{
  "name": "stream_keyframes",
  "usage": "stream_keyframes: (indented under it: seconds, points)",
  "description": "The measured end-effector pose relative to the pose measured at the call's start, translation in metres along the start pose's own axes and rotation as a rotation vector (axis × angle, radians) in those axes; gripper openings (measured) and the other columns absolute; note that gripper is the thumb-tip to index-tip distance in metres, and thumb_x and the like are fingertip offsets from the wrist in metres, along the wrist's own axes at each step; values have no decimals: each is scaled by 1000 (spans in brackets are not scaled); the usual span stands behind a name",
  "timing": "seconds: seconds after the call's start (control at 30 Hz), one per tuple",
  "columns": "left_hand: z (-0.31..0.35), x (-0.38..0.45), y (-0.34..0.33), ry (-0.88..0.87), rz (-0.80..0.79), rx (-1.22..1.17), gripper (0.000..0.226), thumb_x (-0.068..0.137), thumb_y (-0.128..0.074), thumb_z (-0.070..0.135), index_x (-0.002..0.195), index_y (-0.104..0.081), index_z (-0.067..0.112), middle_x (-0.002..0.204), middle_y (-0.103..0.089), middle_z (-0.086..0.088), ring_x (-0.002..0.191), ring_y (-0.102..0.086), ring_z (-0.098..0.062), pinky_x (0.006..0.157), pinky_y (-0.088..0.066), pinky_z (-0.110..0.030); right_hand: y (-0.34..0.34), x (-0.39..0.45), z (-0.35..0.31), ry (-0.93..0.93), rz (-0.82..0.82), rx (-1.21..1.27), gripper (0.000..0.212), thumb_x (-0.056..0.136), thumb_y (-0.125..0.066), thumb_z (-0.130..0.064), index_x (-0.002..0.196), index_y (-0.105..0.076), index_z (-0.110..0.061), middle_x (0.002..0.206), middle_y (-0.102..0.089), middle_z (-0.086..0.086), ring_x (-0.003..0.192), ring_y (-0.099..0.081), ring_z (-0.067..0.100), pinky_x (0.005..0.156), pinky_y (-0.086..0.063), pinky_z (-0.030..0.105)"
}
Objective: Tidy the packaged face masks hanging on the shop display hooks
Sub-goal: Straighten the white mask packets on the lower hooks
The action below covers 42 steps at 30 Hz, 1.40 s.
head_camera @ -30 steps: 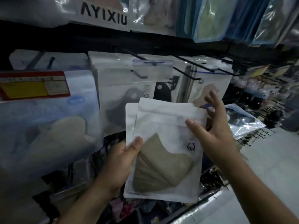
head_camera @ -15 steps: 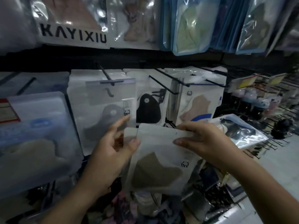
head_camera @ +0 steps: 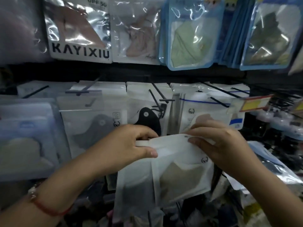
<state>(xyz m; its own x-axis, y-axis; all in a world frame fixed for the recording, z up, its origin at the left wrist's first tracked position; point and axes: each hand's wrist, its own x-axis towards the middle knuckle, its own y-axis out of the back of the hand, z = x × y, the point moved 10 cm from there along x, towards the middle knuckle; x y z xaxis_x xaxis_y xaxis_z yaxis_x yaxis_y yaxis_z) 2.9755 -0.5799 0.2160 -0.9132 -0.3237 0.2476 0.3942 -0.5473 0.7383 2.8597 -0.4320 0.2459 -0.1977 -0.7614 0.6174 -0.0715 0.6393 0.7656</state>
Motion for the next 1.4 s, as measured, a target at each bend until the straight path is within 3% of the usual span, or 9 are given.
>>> stream_keyframes:
  seconds: [0.07, 0.17, 0.33, 0.43, 0.57, 0.8, 0.93, 1.07, 1.4]
  points:
    - [-3, -2, 4, 21, 40, 44, 14, 81, -78, 39, 90, -67, 41, 88, -67, 25, 78, -63, 4, 64, -46, -16, 10, 0, 13, -3, 38, 6, 18, 86, -67, -23, 102, -75, -23, 98, -67, -13, 90, -63, 9, 75, -54, 29]
    - [0, -4, 18, 9, 156, 101, 8, 87, -71, 40, 85, -64, 37, 87, -67, 20, 80, -63, -2, 67, -49, -25, 24, -3, 25, -12, 76, 23, 22, 83, -68, -27, 102, -75, -21, 96, -68, -14, 87, -62, 3, 77, -52, 24]
    - [33, -2, 32, -224, 390, 272, 14, 95, -60, 33, 108, -63, 39, 97, -65, 31, 95, -62, 4, 77, -51, -18, 15, -4, 14, 90, 36, -28, 16, 94, -61, -29, 100, -74, -22, 90, -69, -13, 82, -62, 9, 69, -51, 29]
    - [47, 2, 33, -352, 495, 423, 24, 94, -63, 23, 117, -70, 26, 108, -71, 16, 96, -64, -2, 82, -50, -19, 5, -3, 8, 136, 31, -35, 16, 90, -62, -27, 100, -74, -23, 91, -68, -14, 83, -61, 10, 70, -46, 29]
    - [48, 15, 29, -377, 539, 452, 23, 95, -64, 25, 117, -73, 23, 102, -72, 10, 93, -64, -14, 78, -53, -36, 4, -4, 6, 163, 34, -41, 15, 89, -61, -26, 99, -72, -23, 91, -68, -12, 84, -62, 13, 70, -49, 36]
    - [43, 20, 32, -351, 681, 449, 22, 94, -69, 18, 115, -74, 22, 96, -72, 9, 88, -61, -10, 74, -50, -26, 2, -5, 12, 144, 25, -1, 15, 90, -61, -28, 100, -71, -27, 92, -67, -16, 87, -61, 9, 73, -50, 36]
    - [40, 21, 32, -340, 742, 483, 20, 97, -63, 24, 112, -76, 19, 91, -71, 5, 82, -60, -16, 67, -51, -36, 2, -5, 12, 139, 27, 19, 14, 90, -60, -29, 99, -71, -29, 92, -67, -19, 87, -60, 6, 74, -49, 34]
    - [42, 24, 25, -382, 770, 671, 20, 98, -62, 24, 109, -77, 15, 85, -71, 1, 70, -55, -18, 59, -47, -33, 2, -1, 12, 142, 49, -9, 15, 88, -61, -27, 99, -71, -28, 90, -67, -17, 84, -60, 9, 71, -48, 34]
    - [43, 40, 21, -512, 793, 924, 13, 97, -67, 16, 98, -75, 6, 83, -68, -8, 71, -55, -27, 62, -43, -36, -5, 8, 16, 85, 62, -58, 20, 91, -51, -31, 101, -68, -31, 92, -68, -17, 85, -59, 8, 74, -45, 30]
